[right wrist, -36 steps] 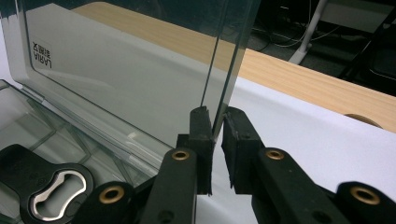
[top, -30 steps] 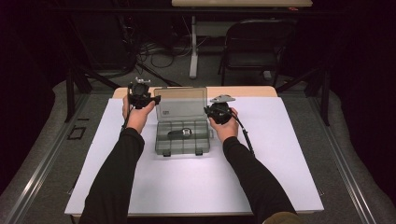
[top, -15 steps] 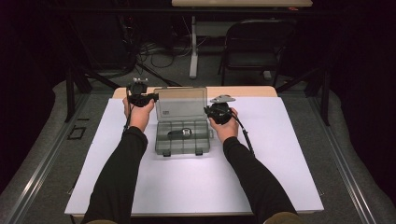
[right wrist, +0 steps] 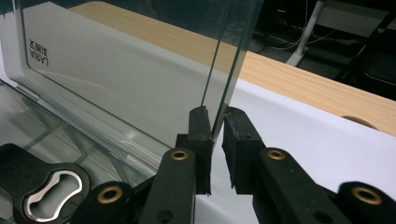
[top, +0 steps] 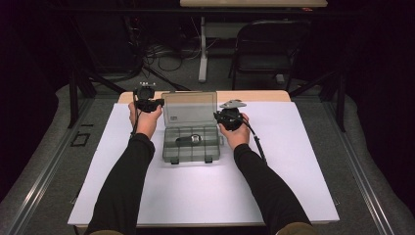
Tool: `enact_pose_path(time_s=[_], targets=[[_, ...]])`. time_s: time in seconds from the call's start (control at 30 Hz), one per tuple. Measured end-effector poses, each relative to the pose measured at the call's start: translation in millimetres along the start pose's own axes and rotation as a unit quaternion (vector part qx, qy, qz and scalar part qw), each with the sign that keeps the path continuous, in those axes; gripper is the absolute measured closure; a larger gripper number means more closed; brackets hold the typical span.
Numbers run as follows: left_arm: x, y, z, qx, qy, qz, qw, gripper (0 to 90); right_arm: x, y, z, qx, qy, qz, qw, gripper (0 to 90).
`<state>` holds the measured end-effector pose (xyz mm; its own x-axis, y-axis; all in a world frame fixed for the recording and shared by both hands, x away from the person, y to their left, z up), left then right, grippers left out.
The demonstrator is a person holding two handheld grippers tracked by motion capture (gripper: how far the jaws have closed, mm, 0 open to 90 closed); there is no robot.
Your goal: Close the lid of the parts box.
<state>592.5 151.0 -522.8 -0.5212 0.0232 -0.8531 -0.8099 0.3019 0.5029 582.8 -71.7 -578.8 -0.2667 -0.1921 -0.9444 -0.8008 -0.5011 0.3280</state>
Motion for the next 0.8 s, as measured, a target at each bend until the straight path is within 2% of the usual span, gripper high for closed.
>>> enact_pose_path(time_s=[0.13, 0.33, 0.47, 0.63, 0.8], targets=[[0.1, 1.2, -0.1, 0.002, -0.002, -0.001, 1.0000, 87.4, -0.2, 0.1, 0.2, 0.002, -0.001, 0.001, 1.0000, 80.5], [0.8, 2.6, -1.0, -0.002, -0.002, -0.010, 0.9999, 87.6, -5.0, 2.7, 2.0, 0.000, -0.011, -0.006, 0.9999, 72.2], [2.1, 5.4, -1.5, 0.000, -0.002, -0.017, 0.9999, 87.8, -10.1, 7.5, 1.6, 0.005, -0.006, -0.005, 1.0000, 71.0], [2.9, 9.4, -3.3, -0.001, -0.003, -0.023, 0.9997, 87.9, -18.6, 16.6, 0.4, 0.012, -0.003, -0.003, 0.9999, 74.5], [3.3, 13.8, -5.1, -0.004, -0.004, -0.024, 0.9997, 87.9, -26.7, 26.8, 1.4, 0.007, -0.002, 0.006, 1.0000, 82.9]])
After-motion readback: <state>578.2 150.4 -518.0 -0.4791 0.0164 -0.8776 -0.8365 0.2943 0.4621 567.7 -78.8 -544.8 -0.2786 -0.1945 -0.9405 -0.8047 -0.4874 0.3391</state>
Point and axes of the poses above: each handheld gripper's, and its own axes: y roughly backward along the jaws, x roughly out of its underside, z roughly to its left, the point moved 10 cm from there along -y, roughly forward along the jaws, and after that the axes turned 9 degrees about -z, right-handed, at the moved point
